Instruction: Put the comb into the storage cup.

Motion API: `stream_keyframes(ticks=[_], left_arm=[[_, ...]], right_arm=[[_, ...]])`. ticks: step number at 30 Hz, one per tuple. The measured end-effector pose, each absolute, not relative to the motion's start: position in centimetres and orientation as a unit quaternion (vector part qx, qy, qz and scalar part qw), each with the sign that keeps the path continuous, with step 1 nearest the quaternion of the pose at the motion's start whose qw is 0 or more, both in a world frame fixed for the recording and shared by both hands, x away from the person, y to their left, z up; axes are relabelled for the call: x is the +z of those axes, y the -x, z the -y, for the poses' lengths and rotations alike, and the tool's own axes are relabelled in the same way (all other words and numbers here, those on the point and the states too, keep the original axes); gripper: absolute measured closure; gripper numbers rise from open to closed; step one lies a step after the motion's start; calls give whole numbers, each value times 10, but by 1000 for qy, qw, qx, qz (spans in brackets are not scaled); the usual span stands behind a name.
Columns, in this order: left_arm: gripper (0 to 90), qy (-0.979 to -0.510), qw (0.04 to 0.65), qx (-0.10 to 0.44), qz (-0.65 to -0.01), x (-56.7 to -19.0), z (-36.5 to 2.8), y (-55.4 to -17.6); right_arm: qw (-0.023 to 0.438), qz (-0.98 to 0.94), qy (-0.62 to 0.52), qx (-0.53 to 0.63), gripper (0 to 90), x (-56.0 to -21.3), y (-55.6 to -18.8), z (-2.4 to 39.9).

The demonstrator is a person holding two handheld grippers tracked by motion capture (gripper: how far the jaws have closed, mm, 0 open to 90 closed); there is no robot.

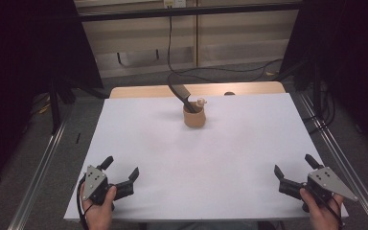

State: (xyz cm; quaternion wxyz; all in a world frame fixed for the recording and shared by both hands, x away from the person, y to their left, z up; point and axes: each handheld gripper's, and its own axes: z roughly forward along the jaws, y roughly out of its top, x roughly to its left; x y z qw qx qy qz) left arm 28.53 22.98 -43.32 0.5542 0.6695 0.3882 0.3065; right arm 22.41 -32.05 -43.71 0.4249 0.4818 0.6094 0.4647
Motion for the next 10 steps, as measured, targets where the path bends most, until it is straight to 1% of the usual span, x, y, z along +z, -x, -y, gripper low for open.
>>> stream_keyframes(ticks=[5, 10], left_arm=[[24, -672, 554, 302, -387, -434, -229, -287], [23, -673, 551, 295, -394, -434, -232, -289]], right_arm=[[434, -606, -480, 462, 0, -439, -226, 321], [429, -605, -481, 468, 0, -439, -228, 321]])
